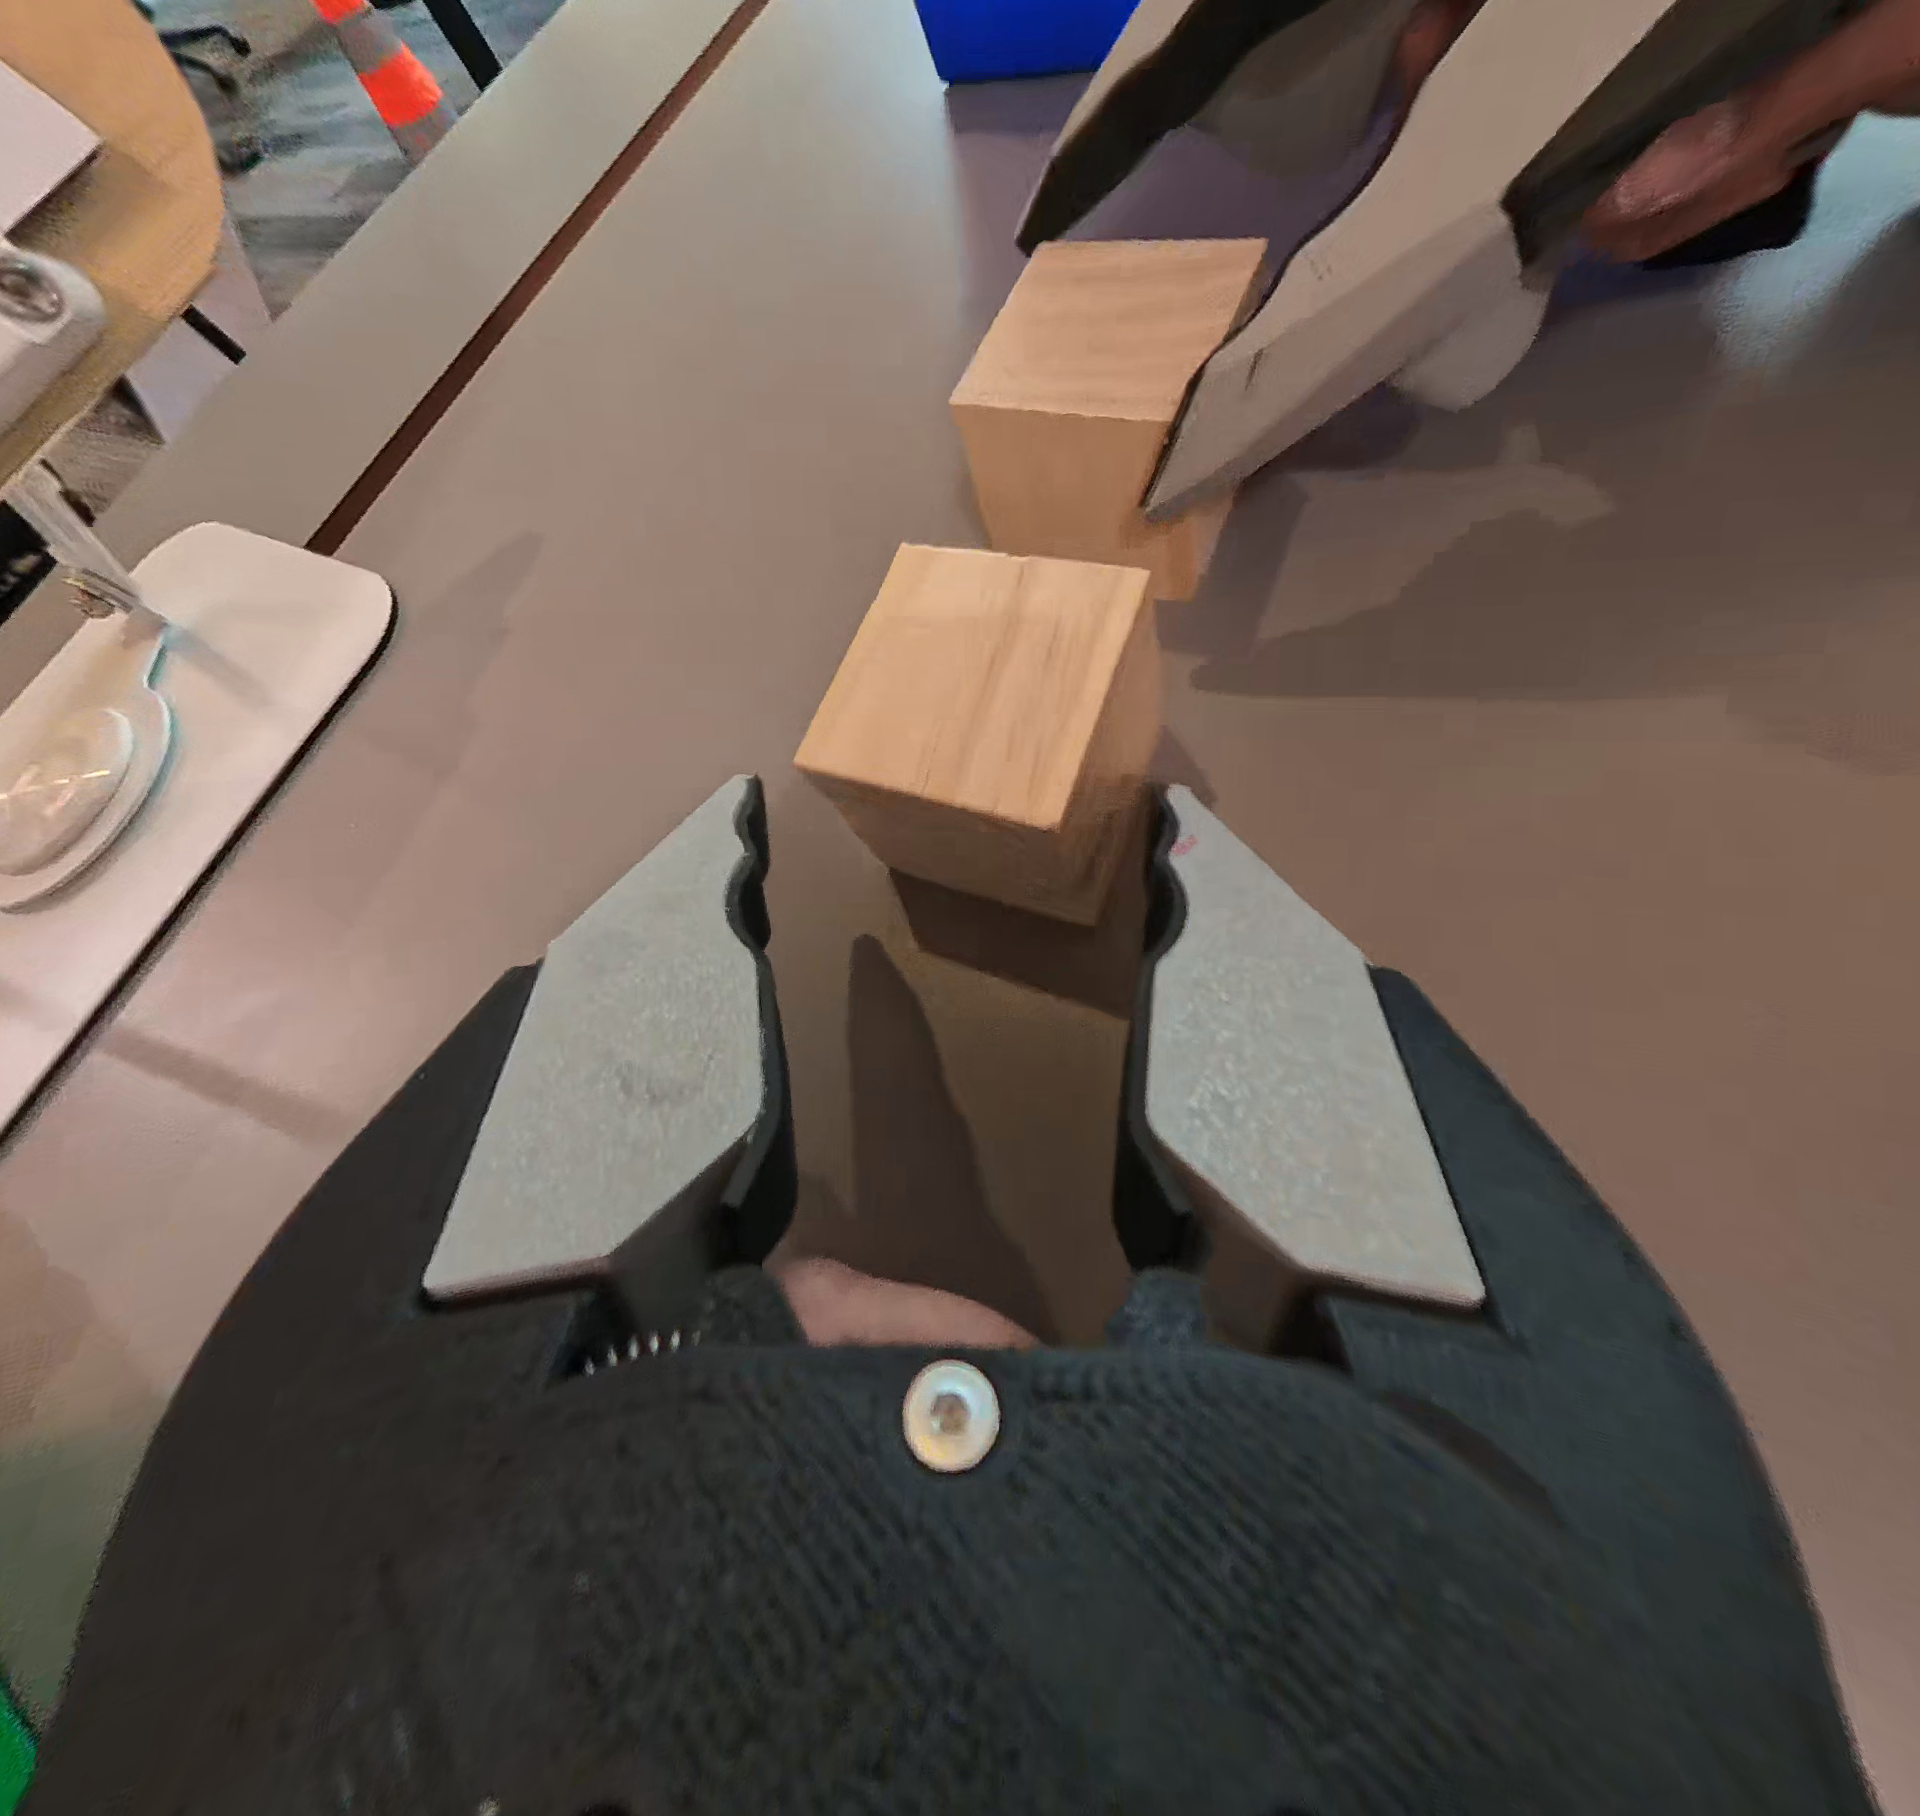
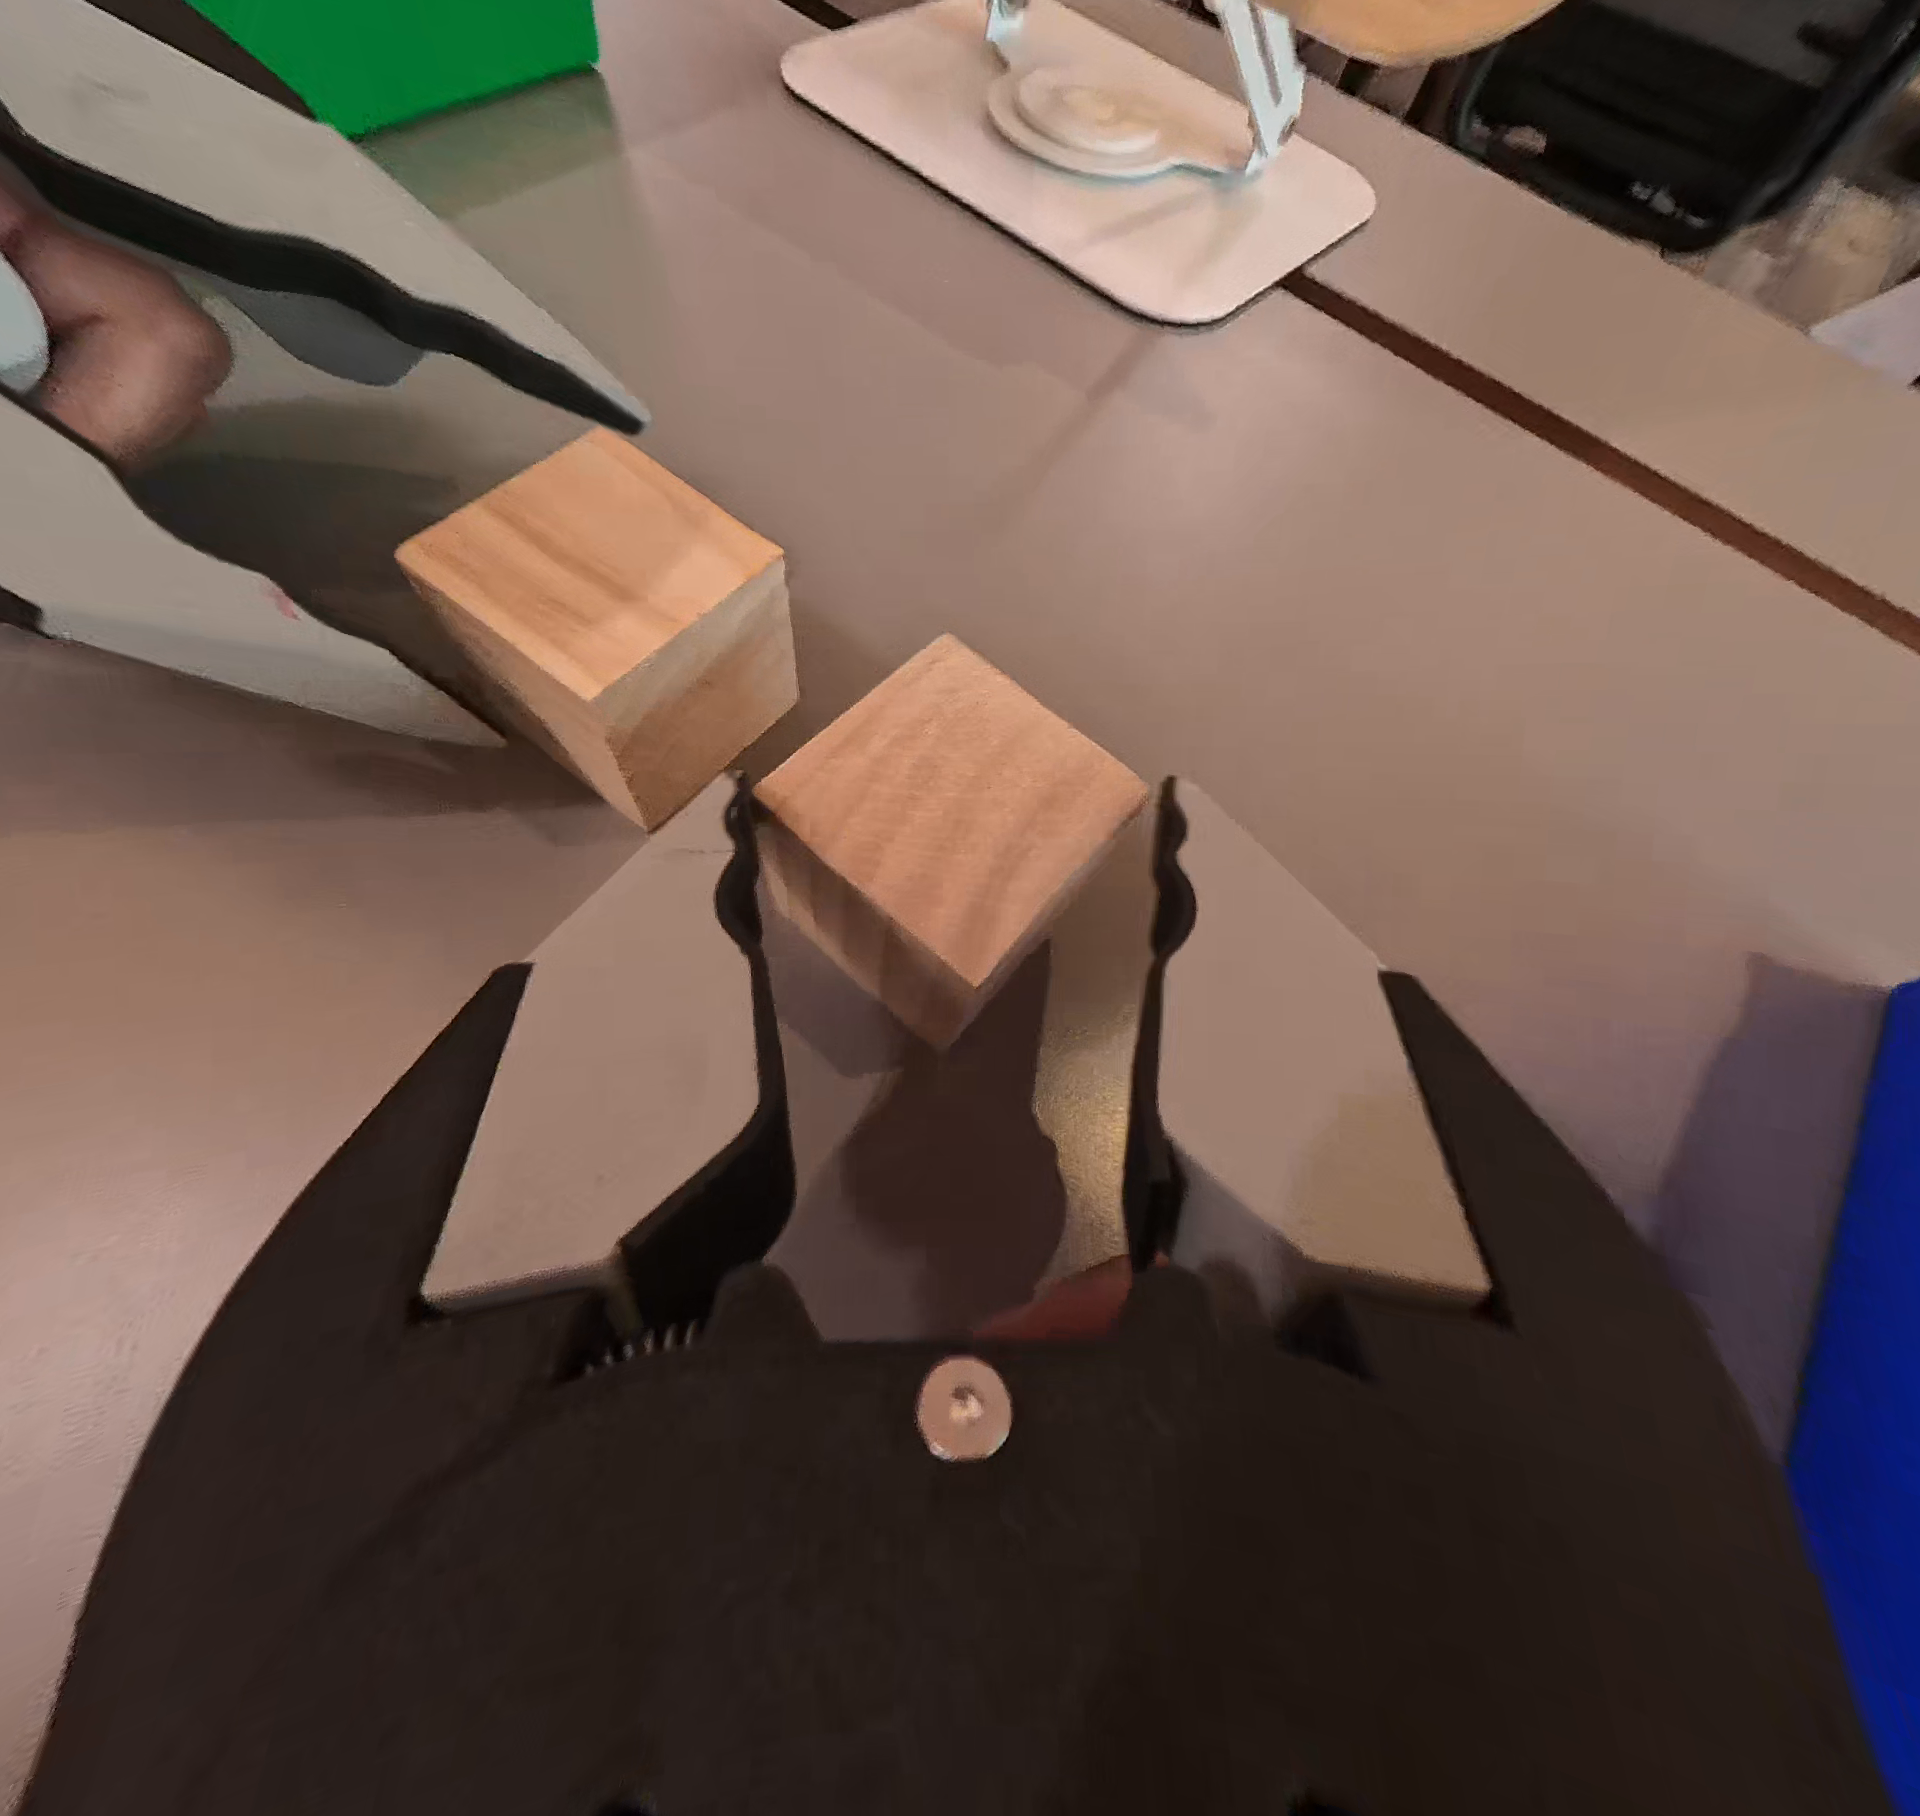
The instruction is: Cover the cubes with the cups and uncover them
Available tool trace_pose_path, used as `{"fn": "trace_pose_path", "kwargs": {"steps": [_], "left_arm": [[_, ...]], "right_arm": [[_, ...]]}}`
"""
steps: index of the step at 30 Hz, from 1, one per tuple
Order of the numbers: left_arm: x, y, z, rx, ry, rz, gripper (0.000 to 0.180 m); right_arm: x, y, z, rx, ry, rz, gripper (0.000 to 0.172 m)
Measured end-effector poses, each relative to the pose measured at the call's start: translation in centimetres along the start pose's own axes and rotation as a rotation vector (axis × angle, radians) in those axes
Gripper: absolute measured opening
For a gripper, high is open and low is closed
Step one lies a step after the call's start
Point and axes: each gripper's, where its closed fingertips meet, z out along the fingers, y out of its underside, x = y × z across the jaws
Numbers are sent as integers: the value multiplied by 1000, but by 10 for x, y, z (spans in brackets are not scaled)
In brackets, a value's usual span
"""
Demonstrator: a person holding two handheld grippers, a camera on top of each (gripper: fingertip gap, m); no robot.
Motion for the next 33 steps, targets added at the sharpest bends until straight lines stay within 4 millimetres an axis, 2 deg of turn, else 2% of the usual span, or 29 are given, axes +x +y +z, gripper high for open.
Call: {"fn": "trace_pose_path", "kwargs": {"steps": [5, 14, 18, 28, 33], "left_arm": [[2, 0, 18, -44, 30, -4, 68], [6, -13, 35, -46, 23, -2, 67], [15, -18, 39, -36, 49, 21, 67], [22, -19, 39, -35, 67, 39, 67], [25, -20, 38, -34, 72, 40, 67]], "right_arm": [[9, 7, -3, -36, 17, 31, 72], [48, 37, -43, -83, 76, 66, 72], [47, 38, -47, -94, 66, 49, 72], [36, 36, -49, -104, 34, -33, 72], [38, 36, -48, -100, 37, -21, 72]]}}
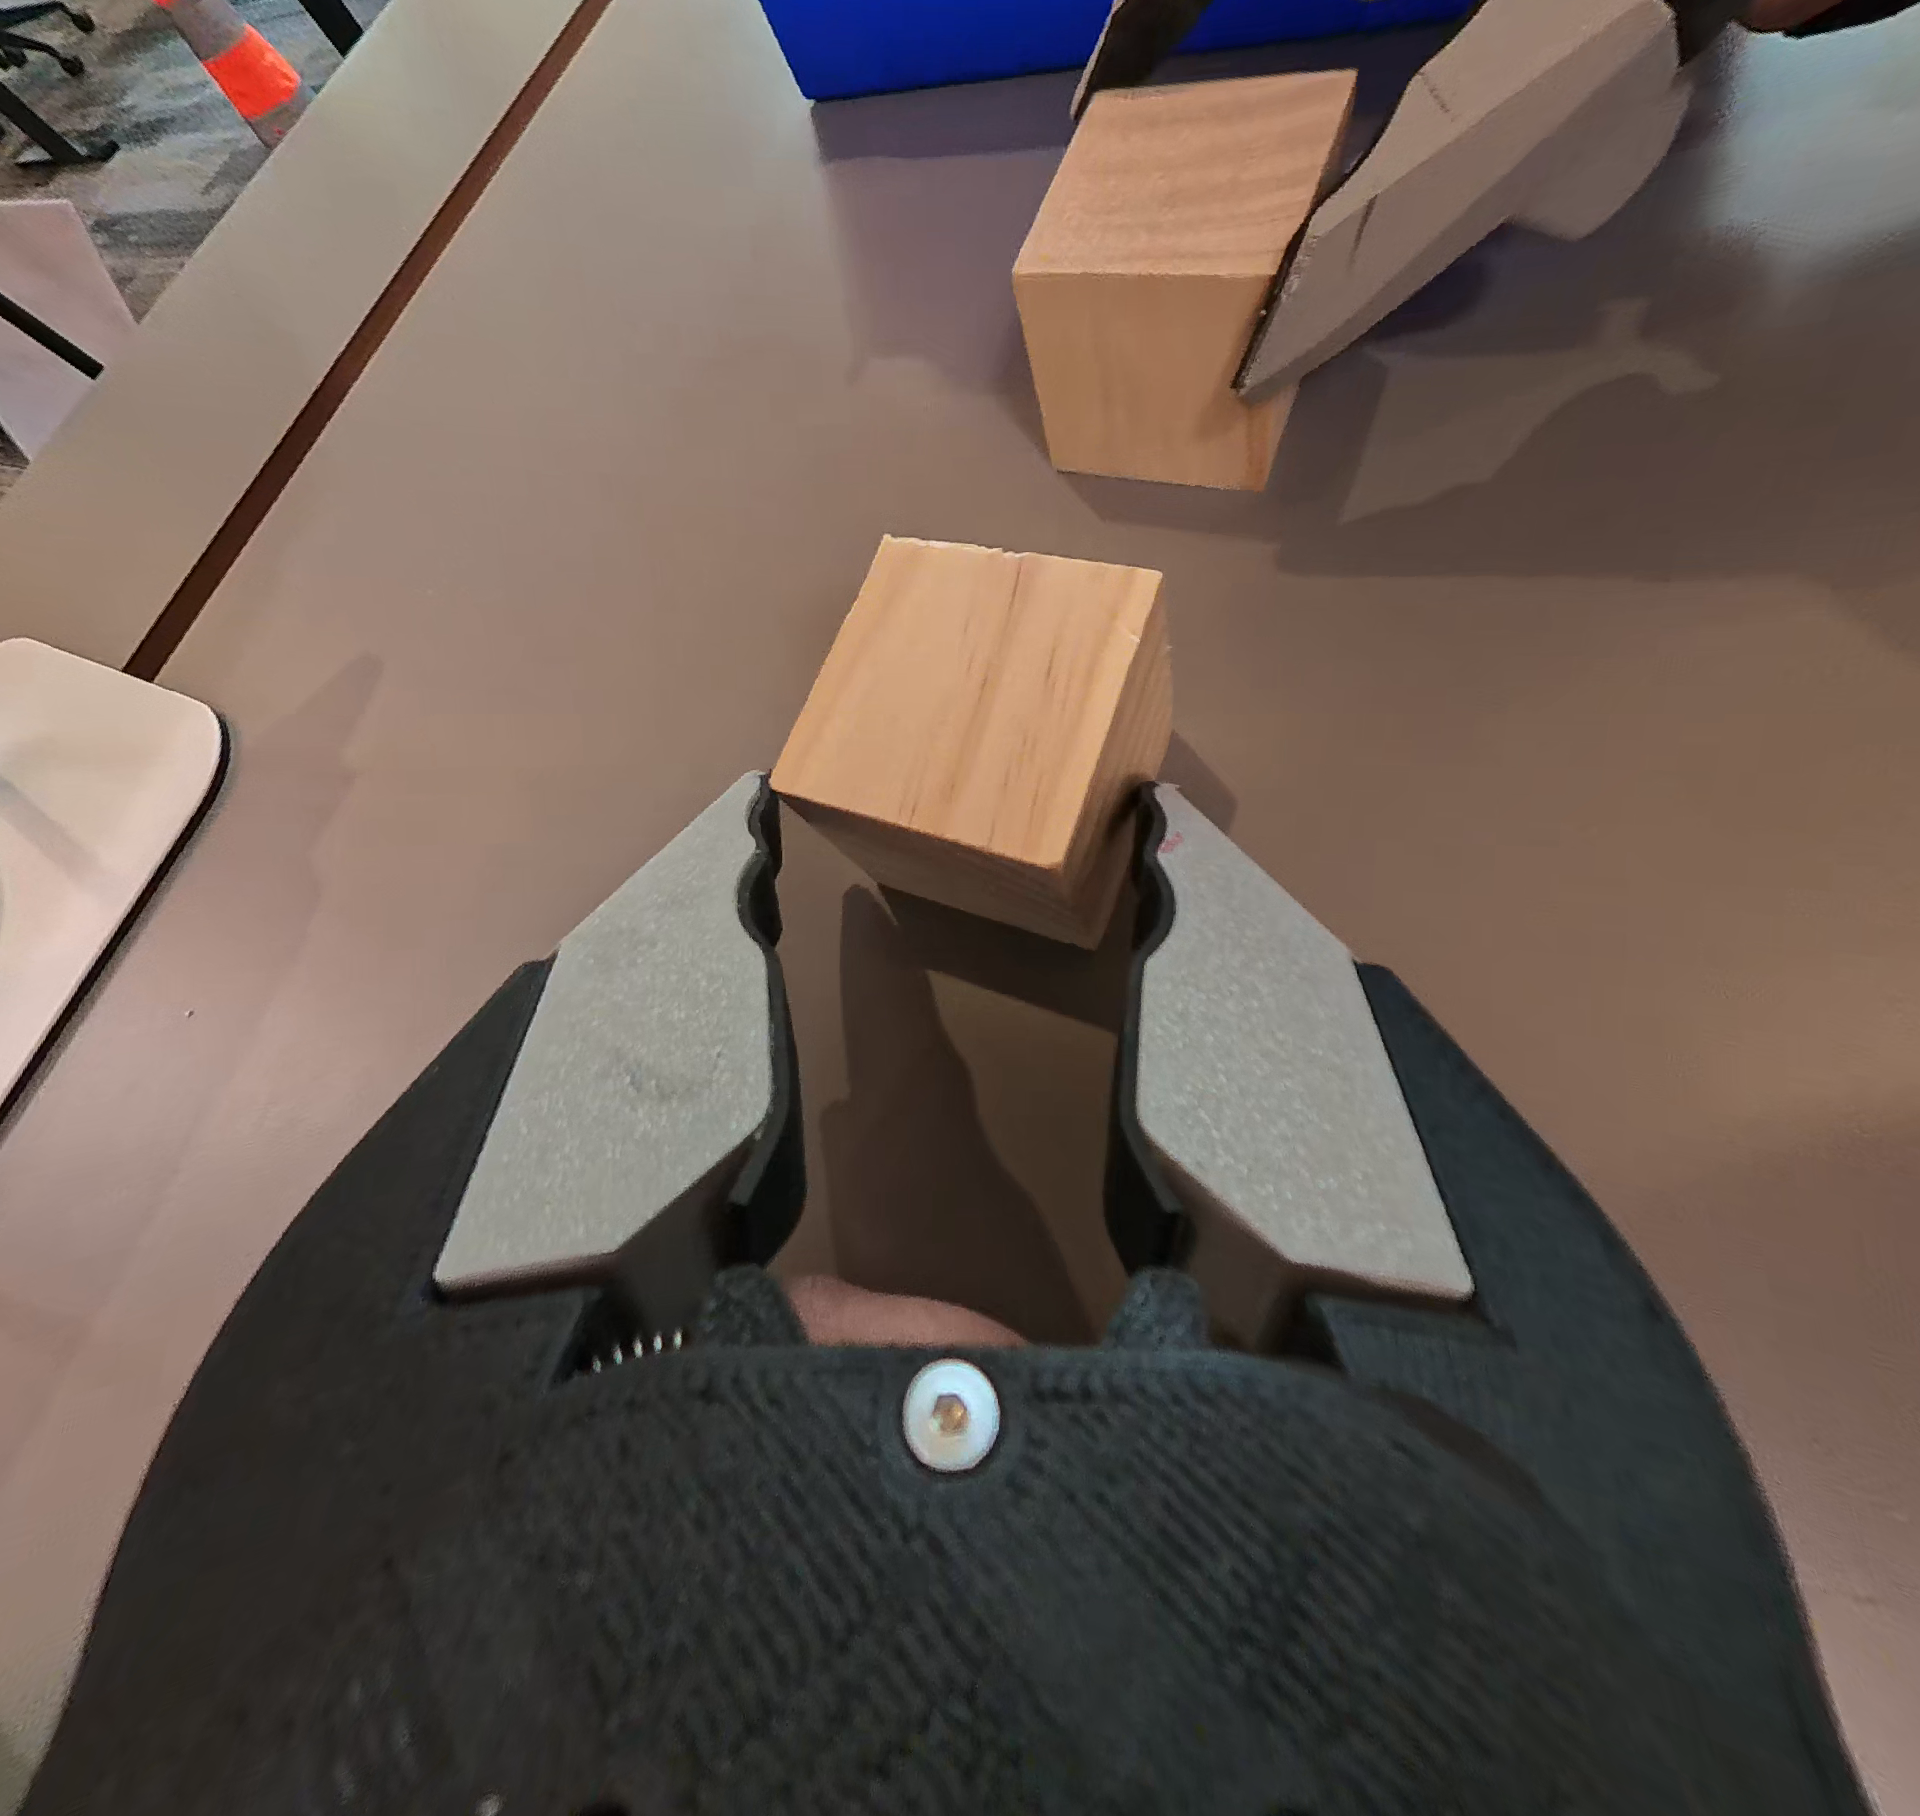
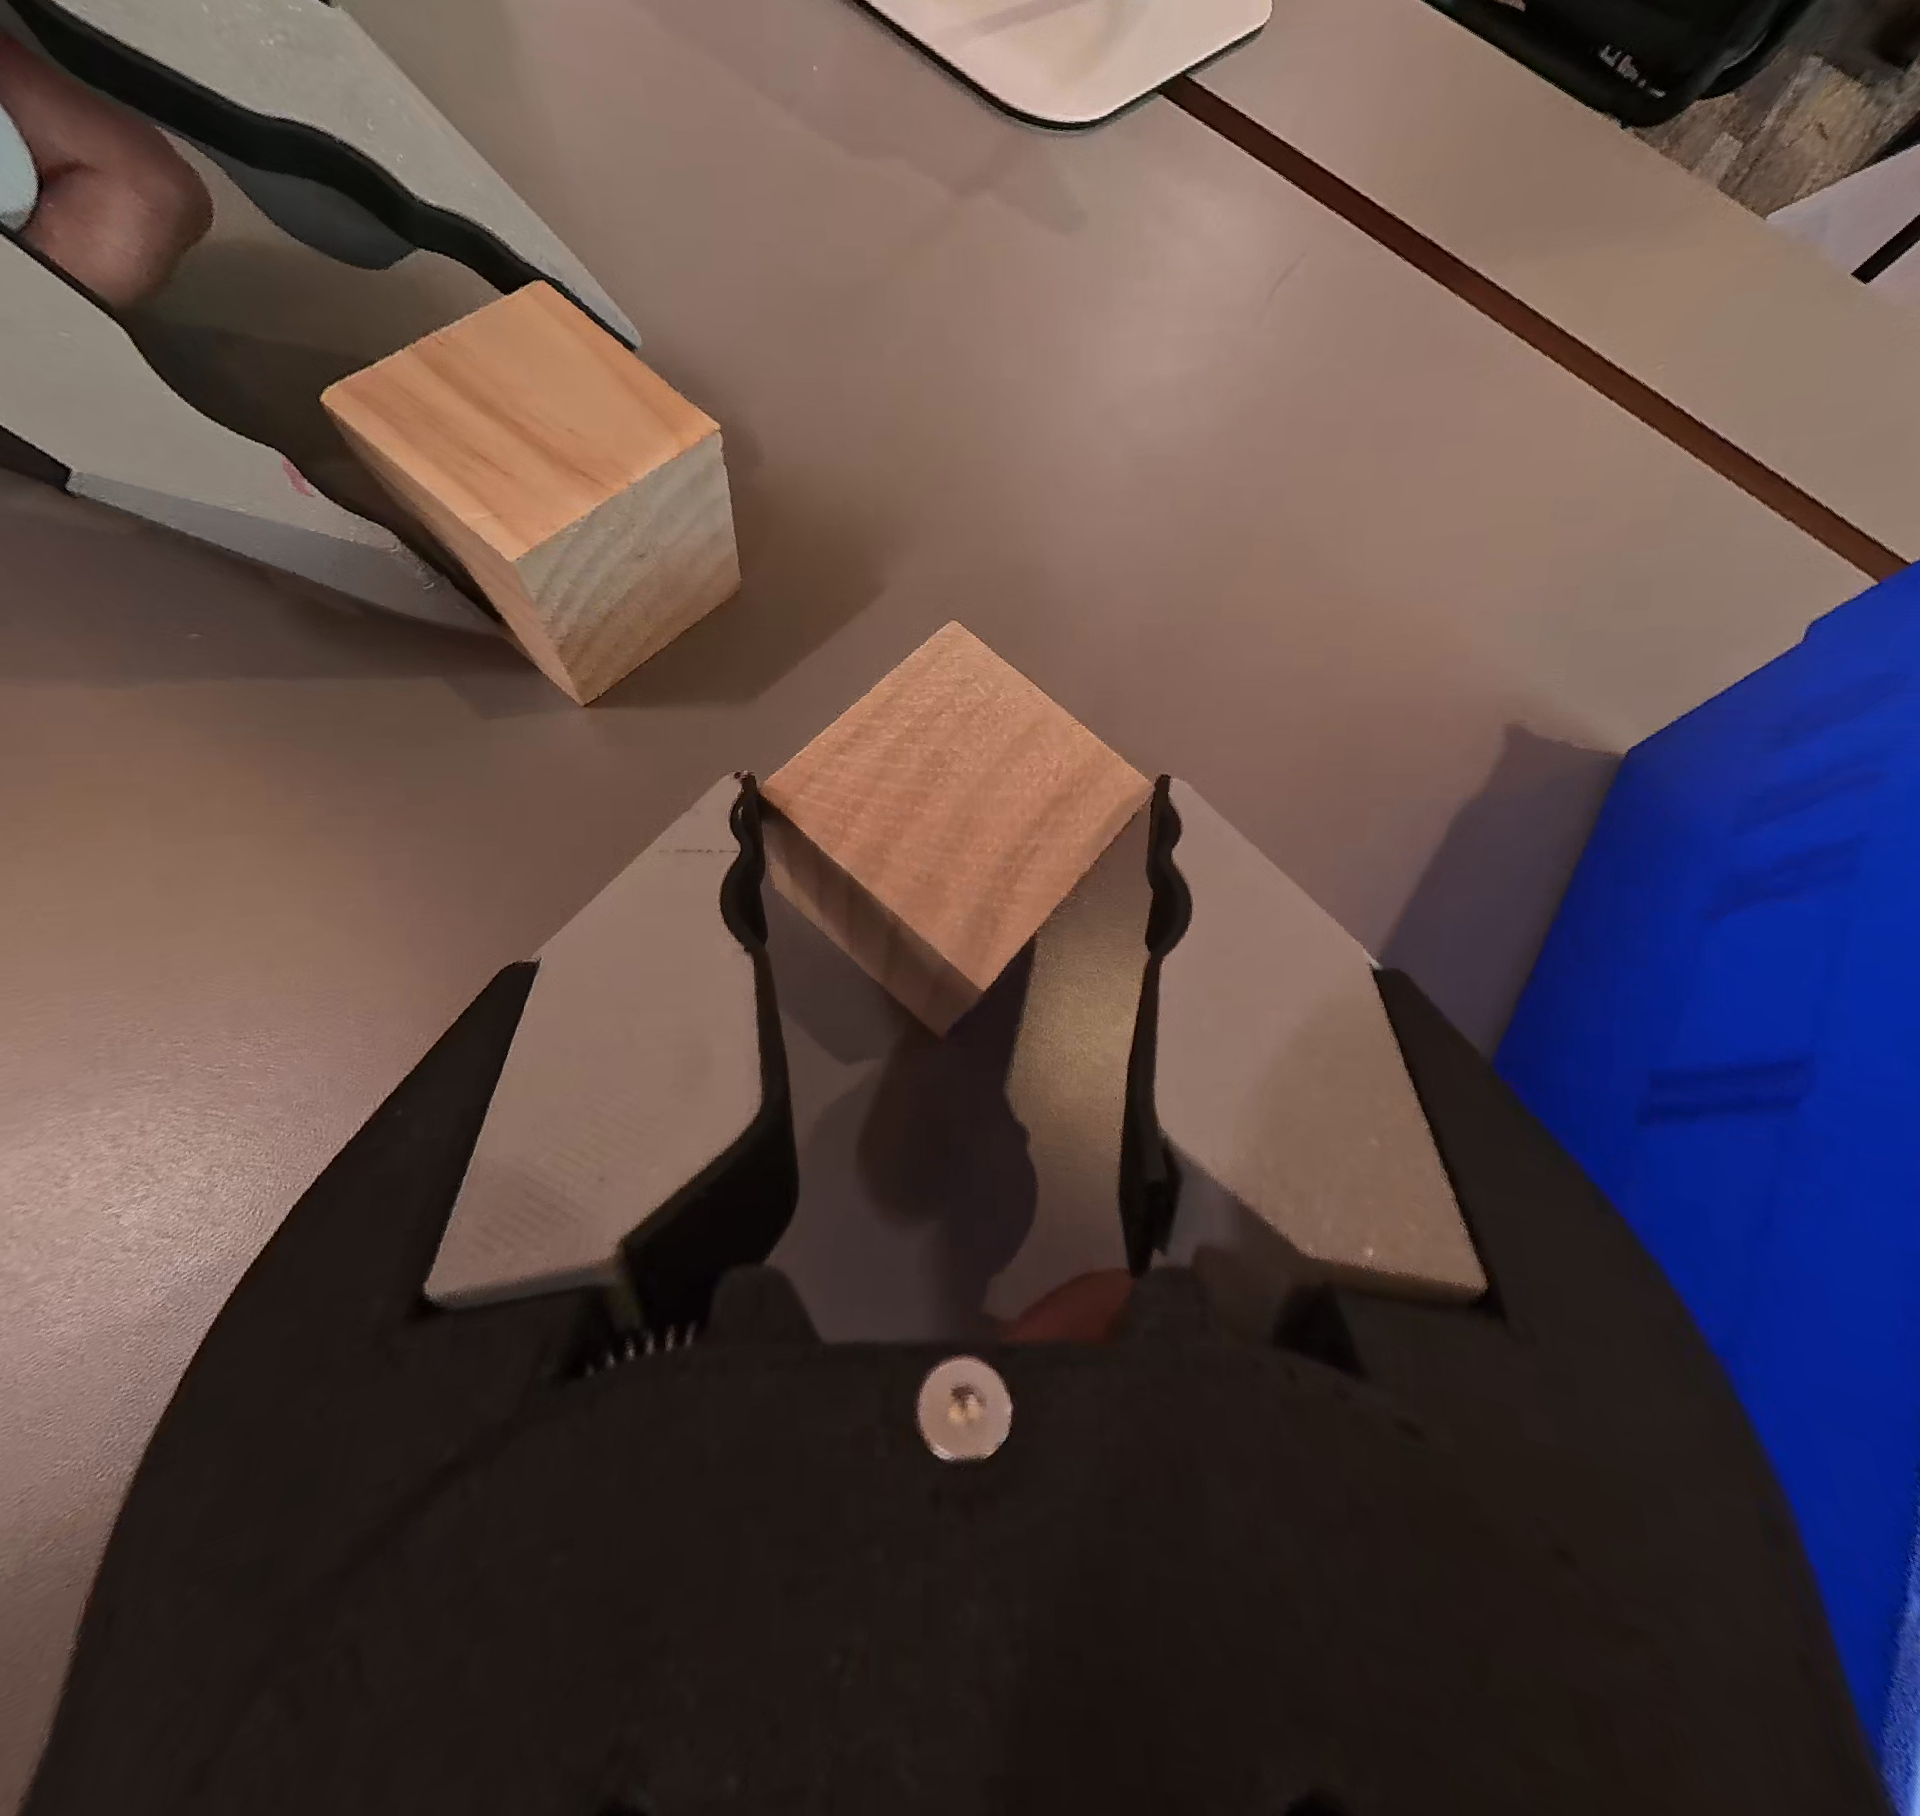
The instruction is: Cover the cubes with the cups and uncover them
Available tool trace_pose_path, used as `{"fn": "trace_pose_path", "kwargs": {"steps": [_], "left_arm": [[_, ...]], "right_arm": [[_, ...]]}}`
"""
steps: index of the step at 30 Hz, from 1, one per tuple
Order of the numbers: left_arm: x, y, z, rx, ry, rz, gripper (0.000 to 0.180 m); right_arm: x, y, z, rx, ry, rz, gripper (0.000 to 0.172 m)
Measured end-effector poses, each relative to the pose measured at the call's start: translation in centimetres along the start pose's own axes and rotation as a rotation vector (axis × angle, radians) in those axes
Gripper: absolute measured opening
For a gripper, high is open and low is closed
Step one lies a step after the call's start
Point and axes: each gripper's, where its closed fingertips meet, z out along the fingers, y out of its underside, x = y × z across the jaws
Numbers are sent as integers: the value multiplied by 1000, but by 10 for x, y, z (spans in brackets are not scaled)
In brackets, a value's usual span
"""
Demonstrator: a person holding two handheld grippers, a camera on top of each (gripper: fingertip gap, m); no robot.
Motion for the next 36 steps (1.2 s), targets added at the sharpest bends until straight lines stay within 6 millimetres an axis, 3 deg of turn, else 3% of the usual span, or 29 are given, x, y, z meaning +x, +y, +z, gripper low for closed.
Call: {"fn": "trace_pose_path", "kwargs": {"steps": [5, 11, 15, 20, 29, 36], "left_arm": [[3, 0, -1, -8, -19, 5, 67], [6, -14, -15, 68, 14, -69, 68], [6, -8, -17, 52, 14, -61, 60], [7, 1, -5, -7, -8, -18, 63], [1, -2, 1, -10, -60, 4, 65], [10, -4, -7, 48, 82, -8, 58]], "right_arm": [[3, -5, -3, 29, 13, 10, 71], [1, -44, -27, 251, 15, 35, 67], [7, -59, -40, 353, 67, 37, 58], [3, -56, -35, 325, 68, 18, 57], [2, -56, -34, 322, 80, 2, 56], [-2, -56, -31, 320, 71, -2, 56]]}}
